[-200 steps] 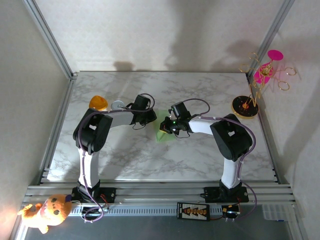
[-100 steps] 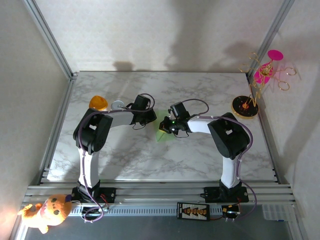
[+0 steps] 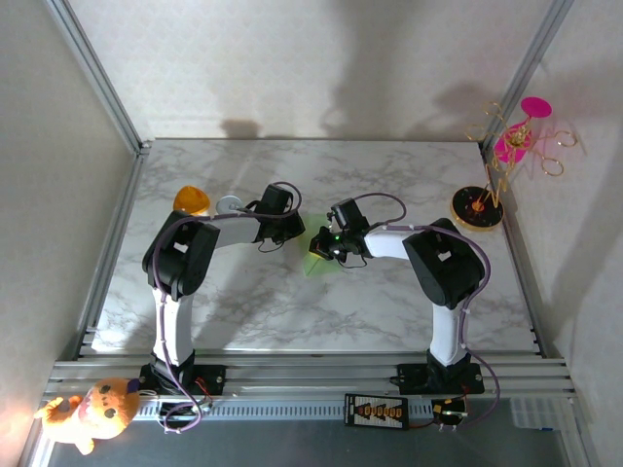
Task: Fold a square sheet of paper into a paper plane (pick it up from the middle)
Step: Fold the triangle a second time at the center of the table.
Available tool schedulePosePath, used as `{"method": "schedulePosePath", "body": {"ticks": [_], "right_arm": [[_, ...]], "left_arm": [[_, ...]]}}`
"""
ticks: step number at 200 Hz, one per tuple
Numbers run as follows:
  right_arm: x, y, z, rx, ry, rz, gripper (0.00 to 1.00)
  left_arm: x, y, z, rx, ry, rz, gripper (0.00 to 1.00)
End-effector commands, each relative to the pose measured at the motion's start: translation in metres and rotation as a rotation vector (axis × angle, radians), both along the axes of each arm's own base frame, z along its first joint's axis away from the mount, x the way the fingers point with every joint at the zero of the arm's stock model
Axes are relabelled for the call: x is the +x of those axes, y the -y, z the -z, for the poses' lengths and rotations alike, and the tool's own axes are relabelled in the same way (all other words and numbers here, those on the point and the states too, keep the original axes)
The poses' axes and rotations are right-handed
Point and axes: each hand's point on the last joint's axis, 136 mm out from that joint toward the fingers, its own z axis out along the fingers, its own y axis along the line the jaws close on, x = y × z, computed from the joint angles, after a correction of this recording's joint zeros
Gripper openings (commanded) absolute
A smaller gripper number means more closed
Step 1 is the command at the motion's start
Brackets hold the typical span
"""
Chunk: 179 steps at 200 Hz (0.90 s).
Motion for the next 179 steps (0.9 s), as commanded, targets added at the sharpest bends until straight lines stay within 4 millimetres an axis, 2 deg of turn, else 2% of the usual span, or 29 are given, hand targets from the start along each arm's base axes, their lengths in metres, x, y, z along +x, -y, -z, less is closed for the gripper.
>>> {"method": "schedulePosePath", "body": {"ticks": [1,140,179], "right_arm": [[0.0061,-0.0052,0.0026,-0.011,0.016,0.011,0.0],[0.01,-0.0091,-0.001,0.004,0.027,0.009,0.0],[0.0096,-0.0069,0.004,-0.013,0.015,0.017,0.0]], "left_arm": [[-0.0193,-0.012,0.0369,0.059,-0.097,-0.01,0.11],[-0.0218,-0.0116,0.0392,0.056,-0.103,-0.008,0.11],[-0.0221,-0.012,0.0397,0.057,-0.104,-0.01,0.11]]}}
